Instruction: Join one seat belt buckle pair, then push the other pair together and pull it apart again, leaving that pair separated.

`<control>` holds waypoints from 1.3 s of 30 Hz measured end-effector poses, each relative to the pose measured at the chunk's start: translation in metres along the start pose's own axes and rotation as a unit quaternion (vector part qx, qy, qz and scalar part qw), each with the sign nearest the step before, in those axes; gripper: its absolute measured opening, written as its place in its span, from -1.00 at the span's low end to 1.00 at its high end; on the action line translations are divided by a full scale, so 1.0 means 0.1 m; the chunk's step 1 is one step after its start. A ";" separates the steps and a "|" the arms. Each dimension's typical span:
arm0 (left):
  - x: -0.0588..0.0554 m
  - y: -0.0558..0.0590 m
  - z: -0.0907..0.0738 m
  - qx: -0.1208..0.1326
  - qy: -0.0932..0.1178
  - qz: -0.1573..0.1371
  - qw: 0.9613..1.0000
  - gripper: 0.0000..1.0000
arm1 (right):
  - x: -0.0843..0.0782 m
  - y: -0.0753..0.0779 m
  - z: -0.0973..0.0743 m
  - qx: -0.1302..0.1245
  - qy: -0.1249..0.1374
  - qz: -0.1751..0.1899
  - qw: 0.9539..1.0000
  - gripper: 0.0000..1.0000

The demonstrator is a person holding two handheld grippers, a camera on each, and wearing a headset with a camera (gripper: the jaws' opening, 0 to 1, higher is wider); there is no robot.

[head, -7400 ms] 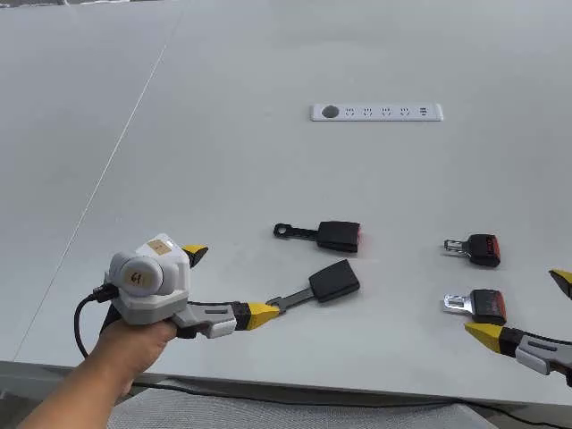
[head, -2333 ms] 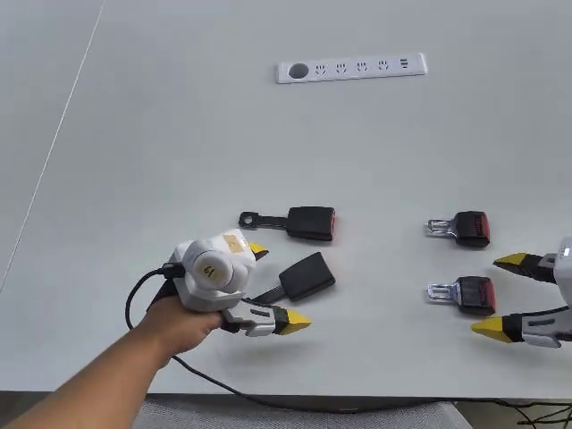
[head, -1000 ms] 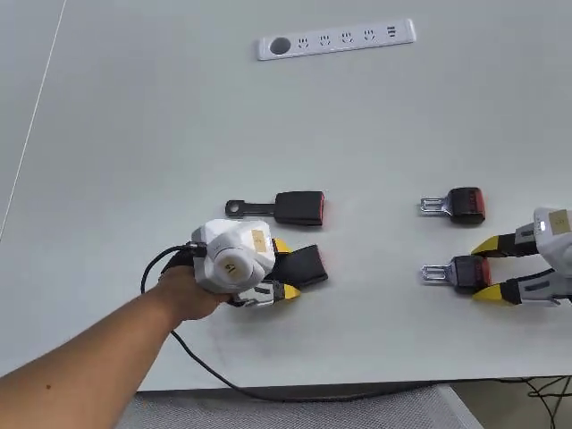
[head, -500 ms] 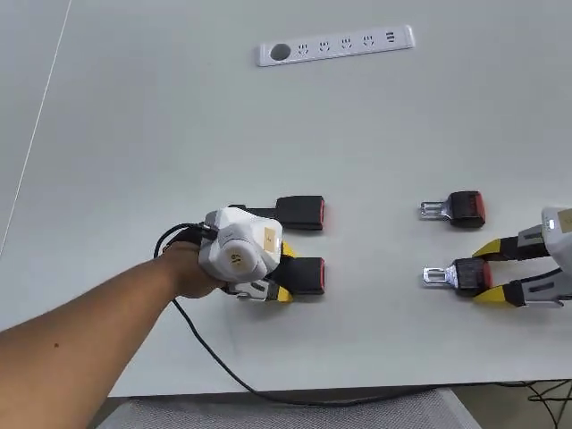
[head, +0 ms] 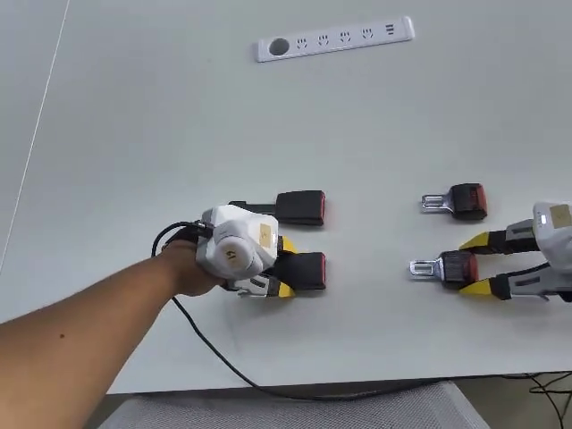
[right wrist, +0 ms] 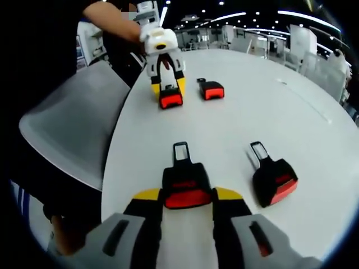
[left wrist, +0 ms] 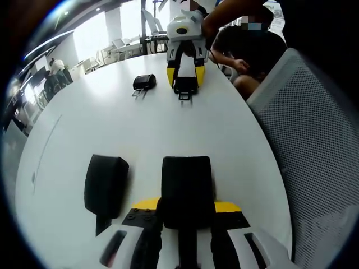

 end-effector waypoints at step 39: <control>0.00 0.00 0.02 0.003 -0.018 0.001 1.000 -0.33 | 0.70 -0.14 0.78 0.014 0.015 -0.024 0.999 -0.34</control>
Point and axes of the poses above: the centre of the closed fingertips' face, and the gripper's own axes: z roughly forward along the fingers, y roughly to its right, x roughly out of its top, the point moved 2 cm from there along -z, roughly backward along the fingers, and after that the axes turned 2 degrees about x, right-handed, at the moved point
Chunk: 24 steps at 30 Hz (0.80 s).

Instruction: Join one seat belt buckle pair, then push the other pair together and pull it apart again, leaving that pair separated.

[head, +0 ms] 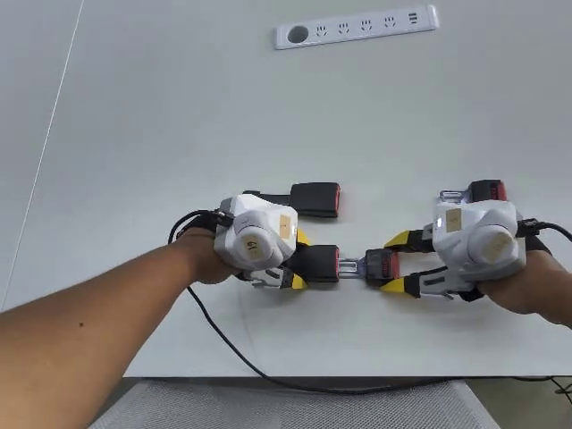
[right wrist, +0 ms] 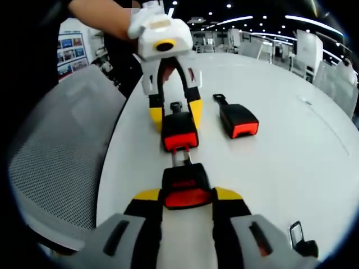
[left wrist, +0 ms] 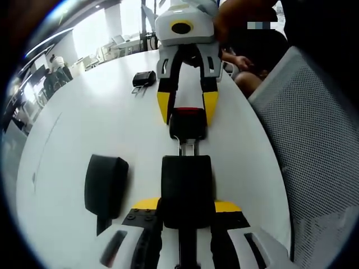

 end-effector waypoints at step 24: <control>-0.02 -0.02 0.00 -0.002 -0.013 0.003 1.000 -0.33 | 0.17 -0.04 0.28 -0.014 -0.017 0.024 0.999 -0.35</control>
Point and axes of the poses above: the centre of the closed fingertips' face, and the gripper's own axes: z roughly forward along the fingers, y roughly to its right, x roughly out of its top, the point moved 2 cm from there along -z, roughly backward along the fingers, and after that the axes turned 2 degrees about x, right-handed, at the moved point
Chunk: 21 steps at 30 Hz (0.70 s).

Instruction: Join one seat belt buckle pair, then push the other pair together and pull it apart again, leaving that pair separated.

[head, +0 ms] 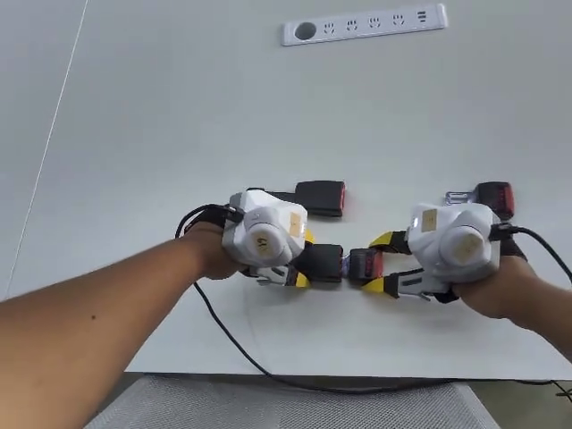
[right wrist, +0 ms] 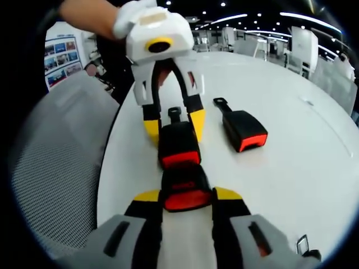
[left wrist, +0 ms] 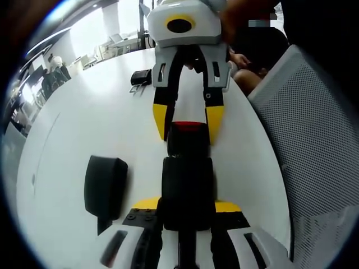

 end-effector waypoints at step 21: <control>0.01 0.03 -0.01 0.003 0.029 -0.003 1.000 -0.33 | 0.02 0.01 -0.02 -0.004 0.030 -0.019 0.999 -0.36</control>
Point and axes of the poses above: the centre of the closed fingertips' face, and the gripper's own axes: z roughly forward along the fingers, y roughly to its right, x roughly out of its top, the point moved 2 cm from there along -z, roughly backward along the fingers, and after that the axes turned 2 degrees about x, right-handed, at the moved point
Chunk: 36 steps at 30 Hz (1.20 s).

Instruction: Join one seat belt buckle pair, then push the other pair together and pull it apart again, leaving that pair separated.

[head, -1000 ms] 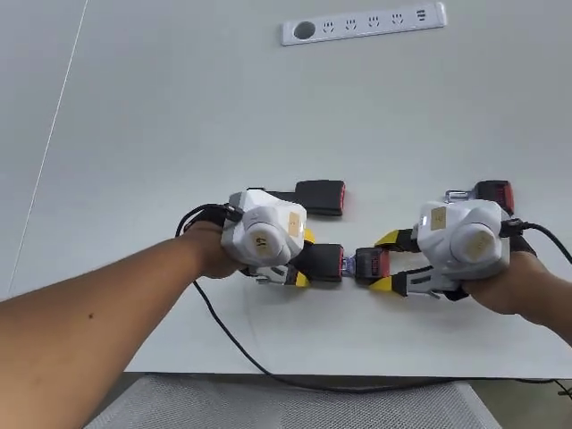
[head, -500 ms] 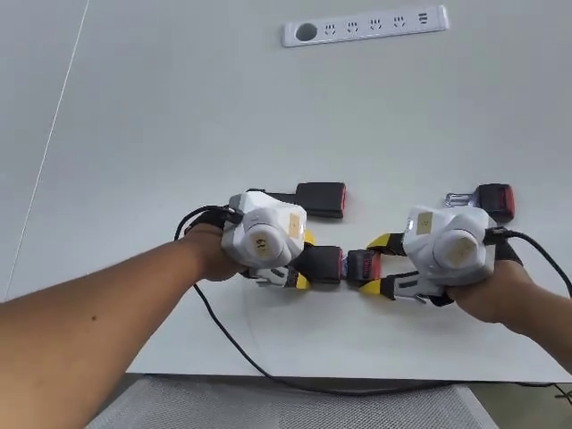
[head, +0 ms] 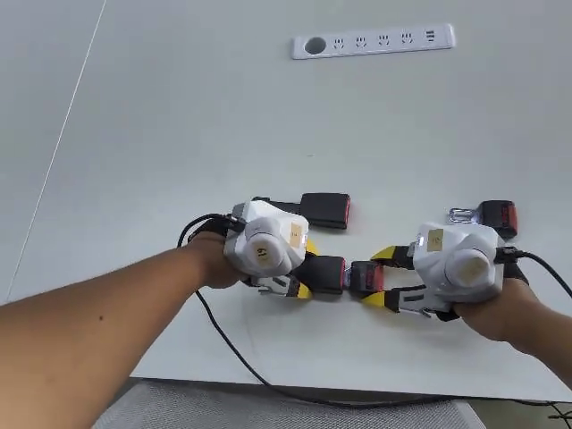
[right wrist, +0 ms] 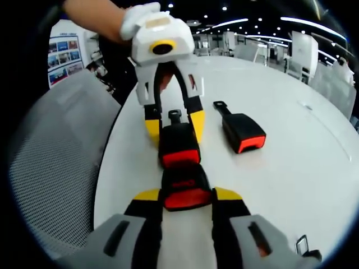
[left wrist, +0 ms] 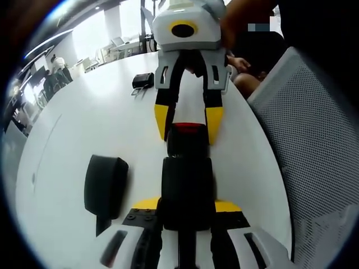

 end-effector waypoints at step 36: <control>-0.03 0.01 -0.01 -0.003 0.066 -0.004 0.998 -0.35 | 0.01 -0.02 -0.02 -0.008 0.063 0.009 0.998 -0.38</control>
Point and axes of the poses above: the centre of the closed fingertips' face, and the gripper's own axes: z roughly forward along the fingers, y roughly to its right, x roughly out of its top, the point moved 2 cm from there along -z, roughly backward along the fingers, and after that the axes turned 2 degrees about x, right-handed, at the moved point
